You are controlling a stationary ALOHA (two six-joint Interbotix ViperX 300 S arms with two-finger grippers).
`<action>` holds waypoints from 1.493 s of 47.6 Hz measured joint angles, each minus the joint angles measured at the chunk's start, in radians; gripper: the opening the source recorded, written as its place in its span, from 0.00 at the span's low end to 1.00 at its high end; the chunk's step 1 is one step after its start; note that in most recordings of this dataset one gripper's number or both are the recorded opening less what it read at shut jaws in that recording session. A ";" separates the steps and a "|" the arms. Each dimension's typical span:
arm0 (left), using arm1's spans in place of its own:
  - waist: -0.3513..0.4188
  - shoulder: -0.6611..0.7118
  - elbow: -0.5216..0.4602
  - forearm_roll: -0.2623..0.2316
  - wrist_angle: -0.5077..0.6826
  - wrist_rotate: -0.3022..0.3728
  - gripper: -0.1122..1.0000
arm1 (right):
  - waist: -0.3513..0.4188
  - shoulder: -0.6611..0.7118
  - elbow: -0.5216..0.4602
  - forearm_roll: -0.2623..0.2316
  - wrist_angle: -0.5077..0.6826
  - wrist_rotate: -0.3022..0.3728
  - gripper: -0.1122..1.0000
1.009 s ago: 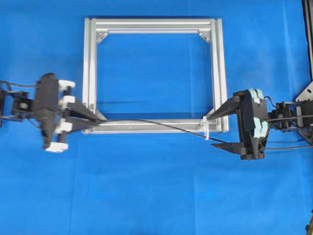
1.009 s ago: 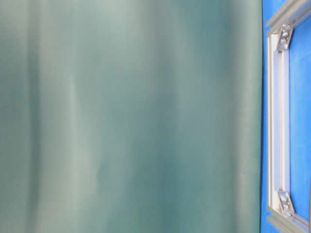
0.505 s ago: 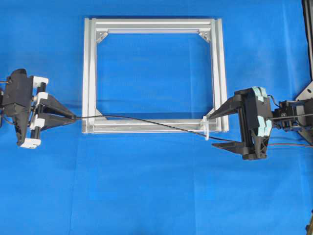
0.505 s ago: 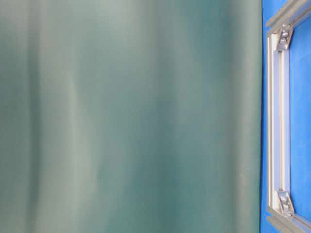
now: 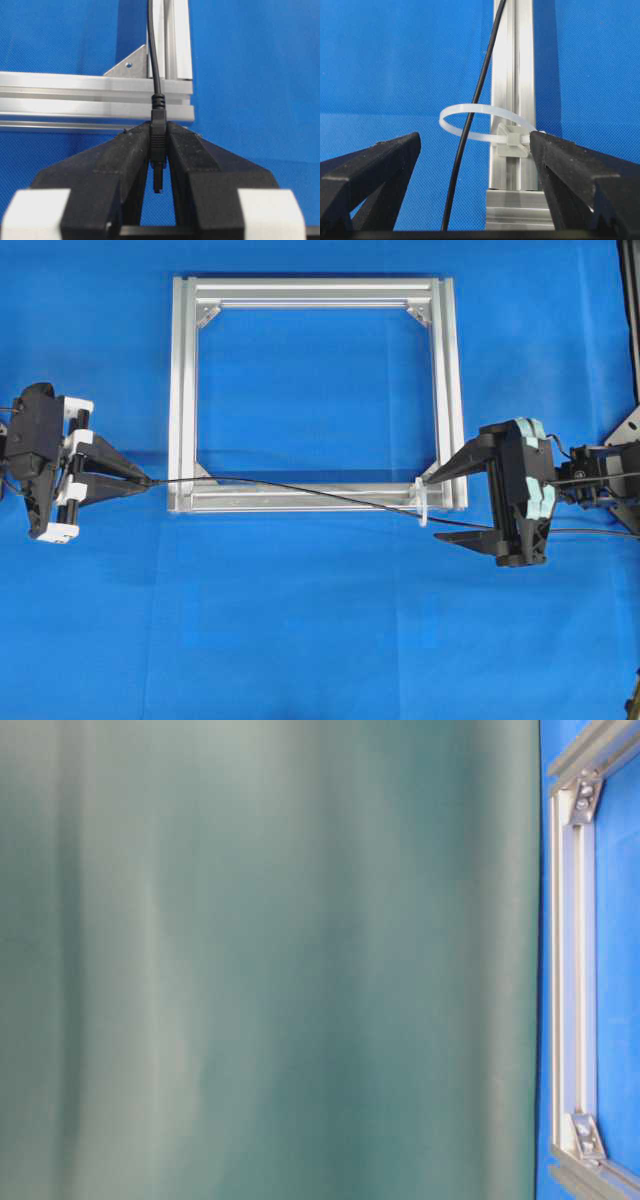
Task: Insert the wire through the string loop located on the right side.
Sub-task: 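Open the left gripper and release the cable plug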
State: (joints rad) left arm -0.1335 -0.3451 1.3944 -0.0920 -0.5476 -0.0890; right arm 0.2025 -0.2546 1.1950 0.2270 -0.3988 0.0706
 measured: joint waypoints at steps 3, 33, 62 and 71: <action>0.000 0.000 -0.002 0.000 0.003 0.000 0.18 | 0.000 -0.002 0.000 -0.002 0.000 0.000 0.93; 0.000 -0.026 -0.017 0.000 0.048 0.003 0.77 | 0.000 -0.048 -0.009 0.000 0.031 -0.003 0.93; 0.014 -0.264 -0.094 0.000 0.207 0.044 0.76 | -0.063 -0.267 -0.043 -0.003 0.232 -0.054 0.92; 0.020 -0.272 -0.094 0.000 0.216 0.044 0.76 | -0.063 -0.267 -0.041 -0.009 0.232 -0.058 0.92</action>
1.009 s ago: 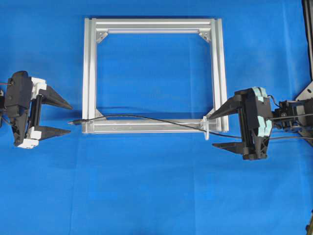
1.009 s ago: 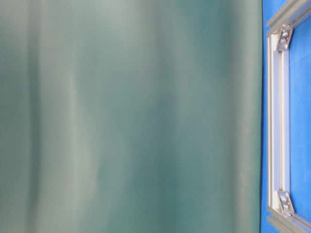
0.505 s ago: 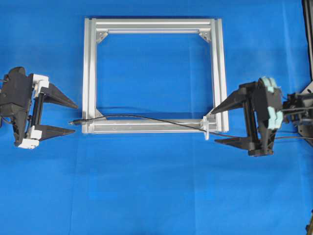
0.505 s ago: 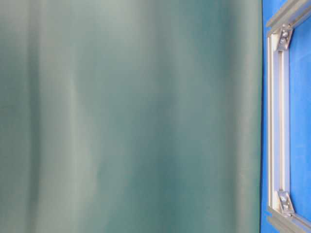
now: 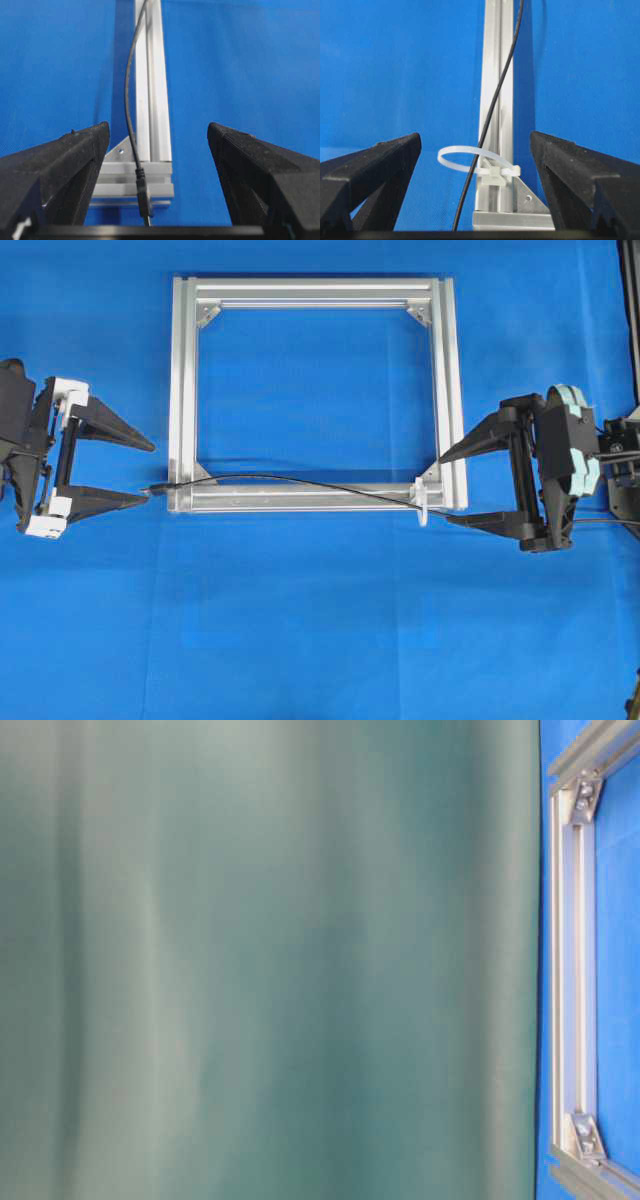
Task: Insert the wire through the string loop located on the right side.
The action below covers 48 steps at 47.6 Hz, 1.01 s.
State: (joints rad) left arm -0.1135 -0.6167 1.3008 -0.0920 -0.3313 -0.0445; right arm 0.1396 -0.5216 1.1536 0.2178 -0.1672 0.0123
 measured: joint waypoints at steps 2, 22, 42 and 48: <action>0.000 0.002 0.002 0.000 0.002 0.000 0.76 | 0.000 0.000 0.000 0.000 0.000 0.000 0.92; 0.002 0.002 0.002 0.000 0.021 0.000 0.76 | 0.000 0.000 -0.002 0.000 0.002 0.000 0.92; 0.002 0.000 0.002 0.000 0.029 0.000 0.76 | -0.002 0.000 0.000 0.000 0.002 0.000 0.92; 0.002 -0.002 0.002 0.000 0.029 0.000 0.76 | -0.002 0.000 -0.002 0.000 0.003 0.000 0.92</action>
